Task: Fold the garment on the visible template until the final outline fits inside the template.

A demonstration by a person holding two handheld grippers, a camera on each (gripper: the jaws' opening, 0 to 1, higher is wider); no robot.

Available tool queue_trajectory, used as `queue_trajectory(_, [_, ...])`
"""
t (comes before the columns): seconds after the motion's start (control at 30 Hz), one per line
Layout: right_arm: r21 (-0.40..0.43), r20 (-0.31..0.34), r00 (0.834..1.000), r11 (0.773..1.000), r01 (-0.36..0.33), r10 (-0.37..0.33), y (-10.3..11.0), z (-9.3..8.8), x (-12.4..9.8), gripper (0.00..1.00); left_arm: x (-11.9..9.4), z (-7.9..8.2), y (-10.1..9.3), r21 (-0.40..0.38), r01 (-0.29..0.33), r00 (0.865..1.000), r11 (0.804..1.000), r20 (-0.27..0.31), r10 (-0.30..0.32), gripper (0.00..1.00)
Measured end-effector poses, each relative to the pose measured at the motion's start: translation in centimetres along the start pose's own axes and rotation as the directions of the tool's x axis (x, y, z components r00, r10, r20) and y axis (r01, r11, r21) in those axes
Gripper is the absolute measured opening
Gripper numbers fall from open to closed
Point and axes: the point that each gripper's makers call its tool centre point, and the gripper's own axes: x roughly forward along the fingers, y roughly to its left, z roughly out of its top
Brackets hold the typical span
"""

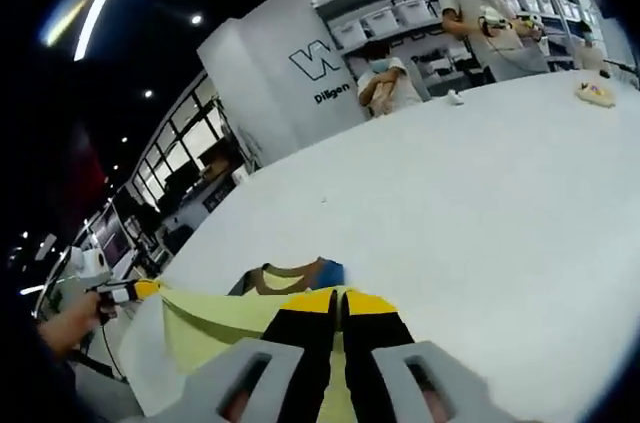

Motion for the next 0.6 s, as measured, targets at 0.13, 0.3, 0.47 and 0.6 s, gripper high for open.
queue_trajectory(0.13, [-0.037,0.021,1.000,0.999,-0.007,0.008,0.4,1.6,0.6,0.00,0.4,0.7,0.5,0.003,-0.005,1.000,1.000,0.011,0.005,0.00])
queue_trajectory(0.3, [-0.055,0.038,0.999,0.998,0.007,-0.005,0.7,3.2,1.8,0.00,1.9,3.6,1.2,0.004,-0.018,0.999,1.000,0.048,0.018,0.00])
queue_trajectory(0.47, [-0.052,0.037,0.999,0.998,0.032,-0.030,-0.5,3.7,3.6,0.00,3.9,4.7,1.7,0.010,-0.016,0.998,1.000,0.053,0.015,0.00])
queue_trajectory(0.6, [-0.049,0.017,0.999,0.998,0.046,-0.045,-1.3,3.1,4.6,0.00,5.0,4.4,2.0,0.004,-0.014,0.999,1.000,0.040,0.013,0.00])
